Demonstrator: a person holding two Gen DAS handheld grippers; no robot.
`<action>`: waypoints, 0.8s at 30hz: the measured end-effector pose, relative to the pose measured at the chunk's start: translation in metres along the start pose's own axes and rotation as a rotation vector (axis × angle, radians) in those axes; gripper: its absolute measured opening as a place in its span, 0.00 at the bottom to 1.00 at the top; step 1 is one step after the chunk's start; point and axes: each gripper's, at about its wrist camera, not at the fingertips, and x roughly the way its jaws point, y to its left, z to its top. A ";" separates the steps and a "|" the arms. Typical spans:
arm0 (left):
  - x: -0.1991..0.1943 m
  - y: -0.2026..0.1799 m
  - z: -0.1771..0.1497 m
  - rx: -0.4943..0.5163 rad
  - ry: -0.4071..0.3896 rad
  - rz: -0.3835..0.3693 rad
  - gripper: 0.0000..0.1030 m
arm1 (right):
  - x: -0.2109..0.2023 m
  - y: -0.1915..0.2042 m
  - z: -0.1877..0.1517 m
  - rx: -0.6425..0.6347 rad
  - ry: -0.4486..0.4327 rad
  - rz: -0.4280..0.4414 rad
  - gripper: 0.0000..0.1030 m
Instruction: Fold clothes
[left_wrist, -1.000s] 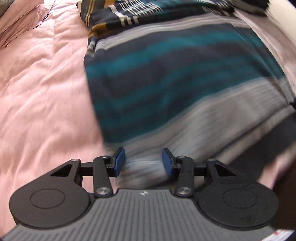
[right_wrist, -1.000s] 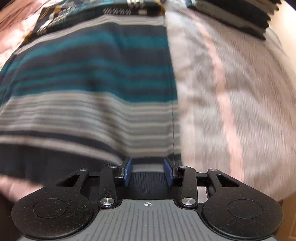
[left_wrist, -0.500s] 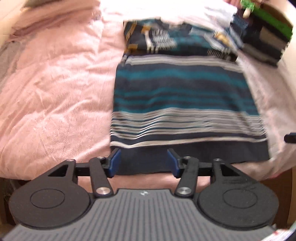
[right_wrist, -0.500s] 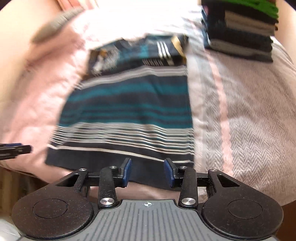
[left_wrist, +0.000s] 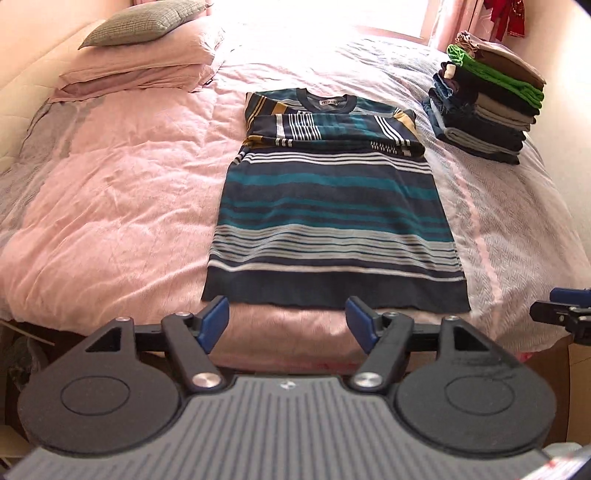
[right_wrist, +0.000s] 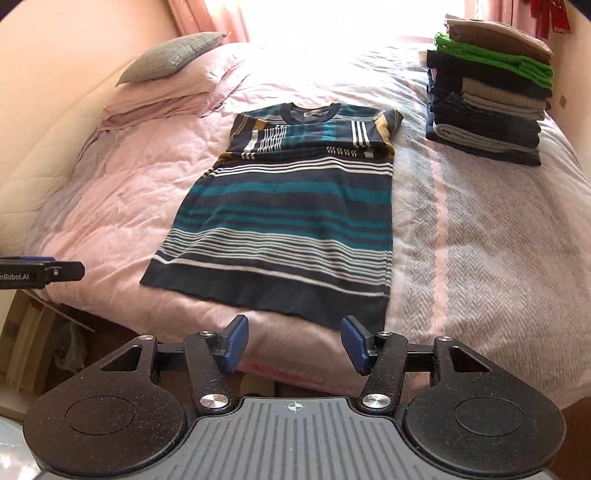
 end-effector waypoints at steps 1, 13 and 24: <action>-0.004 -0.002 -0.002 0.002 0.003 -0.001 0.64 | -0.004 0.000 -0.002 0.010 -0.005 0.002 0.51; -0.018 -0.015 -0.003 0.043 -0.027 -0.017 0.66 | -0.020 -0.004 -0.007 0.033 -0.030 -0.023 0.52; -0.022 -0.017 -0.004 0.047 -0.036 -0.006 0.67 | -0.019 -0.002 -0.008 0.014 -0.025 -0.010 0.52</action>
